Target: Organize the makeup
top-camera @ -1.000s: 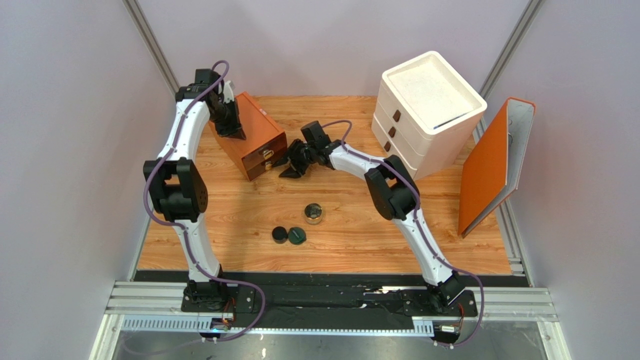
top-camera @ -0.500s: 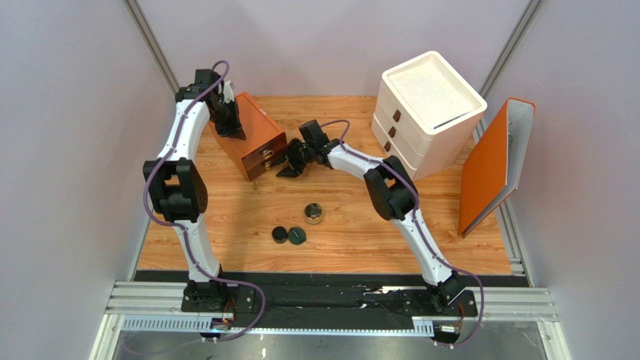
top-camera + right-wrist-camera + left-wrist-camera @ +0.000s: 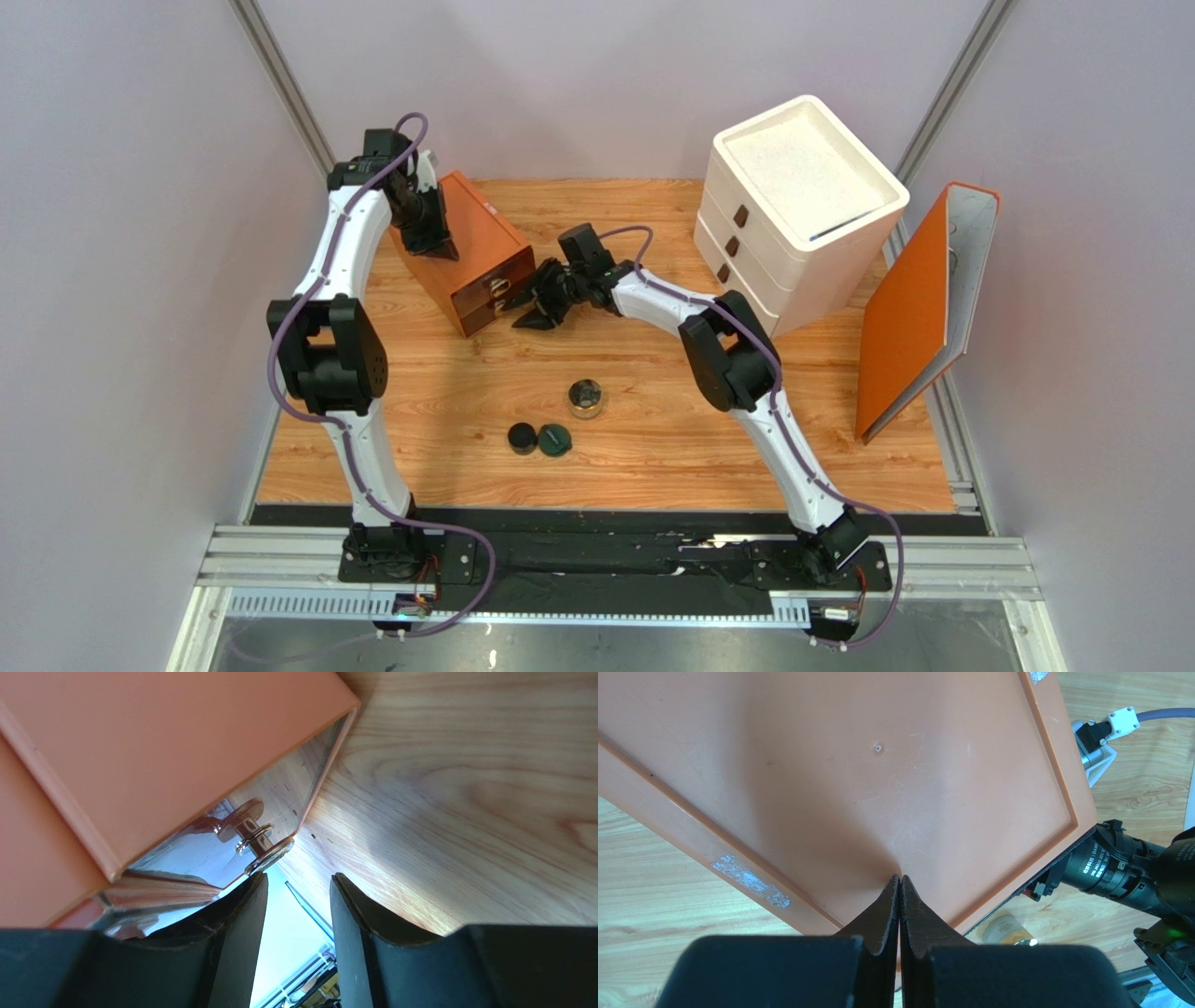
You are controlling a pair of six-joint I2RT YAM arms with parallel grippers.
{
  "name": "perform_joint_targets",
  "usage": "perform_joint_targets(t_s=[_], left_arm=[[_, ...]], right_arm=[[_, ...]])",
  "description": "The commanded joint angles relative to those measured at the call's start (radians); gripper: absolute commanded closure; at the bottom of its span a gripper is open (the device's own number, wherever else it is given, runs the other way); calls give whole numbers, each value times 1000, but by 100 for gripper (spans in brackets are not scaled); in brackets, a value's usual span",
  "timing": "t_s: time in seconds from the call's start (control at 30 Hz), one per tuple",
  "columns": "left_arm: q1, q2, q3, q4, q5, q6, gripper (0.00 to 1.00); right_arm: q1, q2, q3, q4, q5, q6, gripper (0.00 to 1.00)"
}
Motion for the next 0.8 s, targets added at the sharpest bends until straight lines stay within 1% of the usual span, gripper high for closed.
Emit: perform_joint_targets(t_s=[0.0, 0.03, 0.1, 0.17, 0.23, 0.33, 0.43, 0.47, 0.63, 0.77], left_arm=[[2, 29, -40, -94, -73, 39, 100], [2, 30, -37, -94, -72, 41, 100], [2, 32, -35, -97, -73, 44, 100], [2, 33, -35, -100, -80, 47, 100], [2, 35, -35, -103, -78, 48, 100], [2, 38, -37, -102, -84, 51, 100], [2, 41, -31, -102, -83, 51, 100], [2, 41, -29, -102, -84, 51, 100], [2, 52, -12, -110, -81, 51, 100], [2, 55, -4, -113, -80, 50, 100]], right_arm=[[-9, -37, 27, 169, 31, 45, 55], [-10, -35, 26, 167, 25, 54, 55], [-12, -32, 20, 239, 14, 85, 56], [-12, -32, 27, 230, 19, 81, 56], [-15, -34, 21, 272, 14, 79, 56], [-18, -39, 20, 255, 29, 65, 56], [-23, -19, 40, 223, 20, 70, 55], [-23, 1, 50, 168, 14, 67, 56], [-21, 35, 81, 103, -3, 42, 56], [-17, 63, 116, 7, -18, 5, 57]])
